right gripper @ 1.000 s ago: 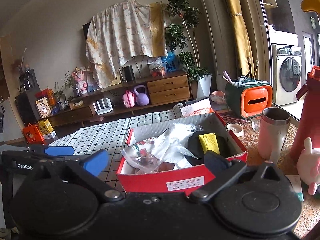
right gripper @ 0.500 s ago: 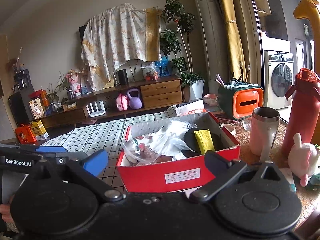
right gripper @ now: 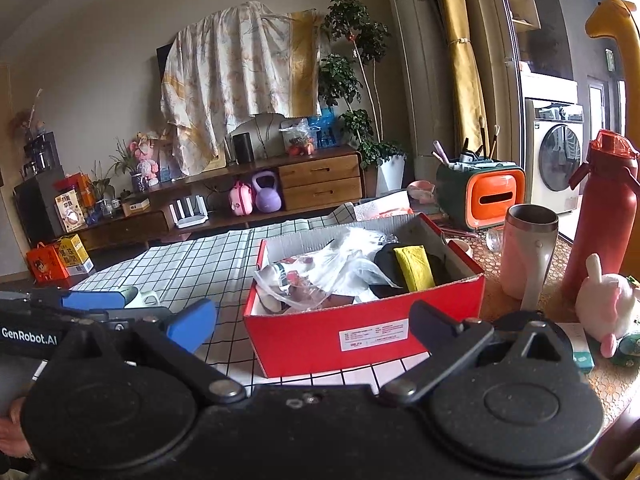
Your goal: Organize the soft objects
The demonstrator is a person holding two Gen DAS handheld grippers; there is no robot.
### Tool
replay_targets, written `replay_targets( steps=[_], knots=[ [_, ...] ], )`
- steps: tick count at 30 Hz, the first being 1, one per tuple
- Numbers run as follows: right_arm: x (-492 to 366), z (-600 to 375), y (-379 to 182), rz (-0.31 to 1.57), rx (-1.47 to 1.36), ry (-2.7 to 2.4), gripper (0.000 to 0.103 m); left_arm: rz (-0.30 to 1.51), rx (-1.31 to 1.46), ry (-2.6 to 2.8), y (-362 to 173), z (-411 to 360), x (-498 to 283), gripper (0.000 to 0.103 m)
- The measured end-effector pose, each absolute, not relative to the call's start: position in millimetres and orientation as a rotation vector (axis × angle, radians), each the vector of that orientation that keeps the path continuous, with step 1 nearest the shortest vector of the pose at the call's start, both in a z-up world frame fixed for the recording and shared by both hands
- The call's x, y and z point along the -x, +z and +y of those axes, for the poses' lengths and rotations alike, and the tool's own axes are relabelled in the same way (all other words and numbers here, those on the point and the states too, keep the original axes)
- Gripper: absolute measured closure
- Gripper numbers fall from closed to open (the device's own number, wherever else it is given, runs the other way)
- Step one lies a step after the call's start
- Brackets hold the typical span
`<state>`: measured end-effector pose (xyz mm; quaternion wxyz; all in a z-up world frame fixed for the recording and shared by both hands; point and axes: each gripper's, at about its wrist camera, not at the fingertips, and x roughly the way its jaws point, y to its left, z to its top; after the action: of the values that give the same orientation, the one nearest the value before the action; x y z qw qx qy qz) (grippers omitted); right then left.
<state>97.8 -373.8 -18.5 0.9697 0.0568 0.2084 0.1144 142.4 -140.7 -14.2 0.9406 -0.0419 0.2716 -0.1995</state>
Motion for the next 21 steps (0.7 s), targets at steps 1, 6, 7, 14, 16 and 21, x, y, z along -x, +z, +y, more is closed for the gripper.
replay_targets(
  steps=[1, 6, 7, 14, 16, 21],
  knots=[
    [-97.2, -373.5, -18.7, 0.42, -0.116, 0.228, 0.0, 0.552, 0.083, -0.407, -14.0, -140.9, -141.5, 0.001],
    [-93.9, -371.4, -19.6, 0.416, -0.11, 0.23, 0.0, 0.549, 0.083, -0.401, -13.6, -138.5, -140.2, 0.001],
    [-93.2, -370.6, -19.6, 0.415, -0.107, 0.229, 0.0, 0.549, 0.082, -0.399, -13.4, -138.2, -140.1, 0.001],
    [-92.1, -369.5, -19.3, 0.413, -0.102, 0.227, 0.0, 0.547, 0.082, -0.395, -12.9, -137.6, -139.0, 0.001],
    [-92.1, -369.5, -19.3, 0.413, -0.102, 0.227, 0.0, 0.547, 0.081, -0.392, -12.9, -138.2, -138.3, 0.001],
    [-92.2, -369.0, -19.7, 0.415, -0.103, 0.229, 0.0, 0.552, 0.082, -0.391, -13.2, -138.9, -137.9, 0.001]
  ],
)
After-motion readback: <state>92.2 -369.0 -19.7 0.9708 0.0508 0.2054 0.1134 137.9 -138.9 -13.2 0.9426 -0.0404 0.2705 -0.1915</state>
